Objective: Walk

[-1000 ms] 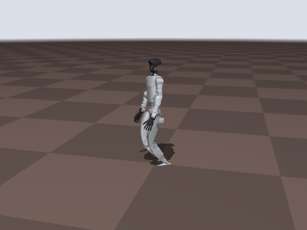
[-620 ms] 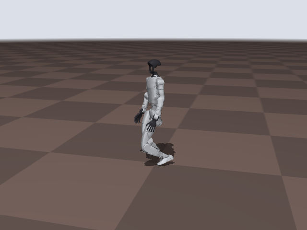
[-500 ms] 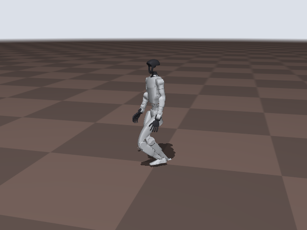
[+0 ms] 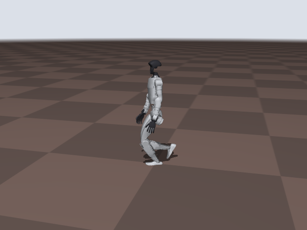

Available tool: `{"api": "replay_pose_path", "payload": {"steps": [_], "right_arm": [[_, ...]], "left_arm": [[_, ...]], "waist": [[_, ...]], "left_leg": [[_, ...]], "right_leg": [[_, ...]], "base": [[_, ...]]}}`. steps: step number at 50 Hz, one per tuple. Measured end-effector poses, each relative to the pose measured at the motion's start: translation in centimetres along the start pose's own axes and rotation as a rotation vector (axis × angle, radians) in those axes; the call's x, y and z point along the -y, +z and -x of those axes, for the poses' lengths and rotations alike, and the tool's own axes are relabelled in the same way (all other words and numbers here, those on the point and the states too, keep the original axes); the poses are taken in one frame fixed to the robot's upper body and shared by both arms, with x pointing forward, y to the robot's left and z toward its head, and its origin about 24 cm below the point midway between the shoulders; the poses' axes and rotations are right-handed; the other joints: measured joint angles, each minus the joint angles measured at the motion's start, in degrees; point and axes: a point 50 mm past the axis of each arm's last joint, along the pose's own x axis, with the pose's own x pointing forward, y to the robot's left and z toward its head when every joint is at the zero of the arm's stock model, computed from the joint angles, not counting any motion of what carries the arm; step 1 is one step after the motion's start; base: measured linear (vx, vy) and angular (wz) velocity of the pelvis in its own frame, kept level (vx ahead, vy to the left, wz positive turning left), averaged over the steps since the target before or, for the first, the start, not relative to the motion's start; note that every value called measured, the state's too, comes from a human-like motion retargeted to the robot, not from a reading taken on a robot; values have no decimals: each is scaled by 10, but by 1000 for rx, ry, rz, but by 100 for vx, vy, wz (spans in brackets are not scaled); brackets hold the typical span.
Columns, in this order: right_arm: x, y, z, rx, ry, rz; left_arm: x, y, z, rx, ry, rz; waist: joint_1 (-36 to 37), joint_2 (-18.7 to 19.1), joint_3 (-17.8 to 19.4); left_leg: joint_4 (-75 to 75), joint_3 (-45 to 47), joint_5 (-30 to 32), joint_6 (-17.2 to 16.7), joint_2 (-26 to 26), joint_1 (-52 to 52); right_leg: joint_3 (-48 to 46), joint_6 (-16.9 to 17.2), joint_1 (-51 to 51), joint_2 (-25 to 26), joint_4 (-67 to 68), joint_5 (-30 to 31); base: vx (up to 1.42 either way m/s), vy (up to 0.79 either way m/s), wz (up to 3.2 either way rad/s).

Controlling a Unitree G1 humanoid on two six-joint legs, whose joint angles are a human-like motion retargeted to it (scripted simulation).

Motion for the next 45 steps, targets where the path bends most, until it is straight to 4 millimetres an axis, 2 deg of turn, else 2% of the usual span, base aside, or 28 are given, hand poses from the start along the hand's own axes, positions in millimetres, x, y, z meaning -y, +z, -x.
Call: {"api": "replay_pose_path", "payload": {"steps": [4, 8, 11, 14, 16, 18, 20, 23, 25, 27, 29, 31, 34, 37, 42, 45], "right_arm": [[3, -18, 3, -58, -22, -11], [9, -35, 7, -111, -57, -33], [12, -48, 11, -157, -79, -55], [14, -60, 14, -202, -94, -78], [14, -66, 17, -226, -97, -92], [13, -73, 19, -246, -94, -105], [10, -79, 22, -267, -90, -119], [8, -86, 26, -294, -96, -133], [8, -83, 25, -286, -104, -138], [11, -73, 20, -253, -115, -134], [16, -59, 14, -204, -131, -123], [22, -41, 8, -145, -151, -110], [32, -12, -1, -51, -184, -101], [45, 18, -8, 48, -216, -106], [64, 64, -11, 217, -262, -113], [70, 82, -11, 282, -273, -101]], "left_arm": [[-21, 50, -9, 140, 83, 2], [-43, 103, -9, 291, 164, 58], [-60, 141, -4, 414, 214, 111], [-73, 171, 4, 530, 244, 136], [-78, 183, 9, 584, 252, 138], [-77, 185, 10, 604, 246, 136], [-74, 181, 10, 598, 229, 129], [-60, 156, 3, 521, 177, 102], [-49, 132, -3, 442, 139, 67], [-34, 108, -6, 354, 89, 14], [-22, 84, -8, 269, 44, -43], [-12, 60, -8, 187, 4, -87], [0, 27, -4, 85, -46, -115], [11, -1, 2, 9, -85, -98], [25, -36, 14, -79, -132, -24], [29, -48, 18, -116, -138, 9]], "waist": [[-23, 19, -5], [-43, 39, -12], [-46, 58, -18], [-38, 79, -30], [-28, 91, -40], [-22, 100, -45], [-16, 112, -40], [-1, 161, -22], [12, 198, -12], [22, 217, -4], [33, 221, -2], [44, 214, 0], [61, 197, 5], [72, 178, 14], [75, 146, 23], [66, 120, 17]], "left_leg": [[-43, -10, -22, 0, 6, 56], [-94, -23, -31, 0, 11, 107], [-124, -32, -34, -2, 27, 140], [-143, -35, -36, -10, 56, 163], [-139, -37, -42, -16, 76, 170], [-111, -41, -52, -24, 92, 178], [-51, -47, -66, -35, 114, 189], [87, -53, -64, -70, 194, 203], [193, -56, -22, -103, 262, 200], [294, -59, 60, -123, 312, 163], [375, -60, 109, -119, 345, 110], [430, -61, 112, -98, 360, 51], [446, -57, 74, -66, 352, -32], [385, -46, 32, -47, 321, -92], [163, -29, -6, -53, 239, -140], [25, -28, -16, -60, 175, -147]], "right_leg": [[2, -46, -115, -35, 53, -60], [-7, -67, -217, -43, -2, -126], [-21, -58, -270, -18, -109, -148], [-28, -36, -299, 36, -248, -151], [-27, -27, -304, 72, -323, -148], [-29, -29, -295, 97, -348, -141], [-38, -40, -273, 122, -334, -133], [-79, -71, -216, 189, -314, -127], [-108, -97, -177, 239, -317, -134], [-124, -119, -145, 270, -330, -146], [-127, -133, -118, 286, -346, -164], [-122, -139, -89, 293, -367, -180], [-110, -133, -41, 291, -395, -199], [-97, -119, 9, 279, -414, -213], [-82, -96, 79, 238, -436, -235], [-80, -86, 102, 196, -428, -251]], "base": [[-1, 5, -7], [0, 0, 0], [0, 0, 0], [1, -3, -25], [1, -4, -29], [0, -4, -25], [1, -4, -29], [2, -5, -54], [2, -5, -56], [-3, -6, -29], [-3, -7, -12], [-2, -6, -10], [0, -1, -14], [1, 1, -31], [3, 4, -31], [1, 1, -6]]}}
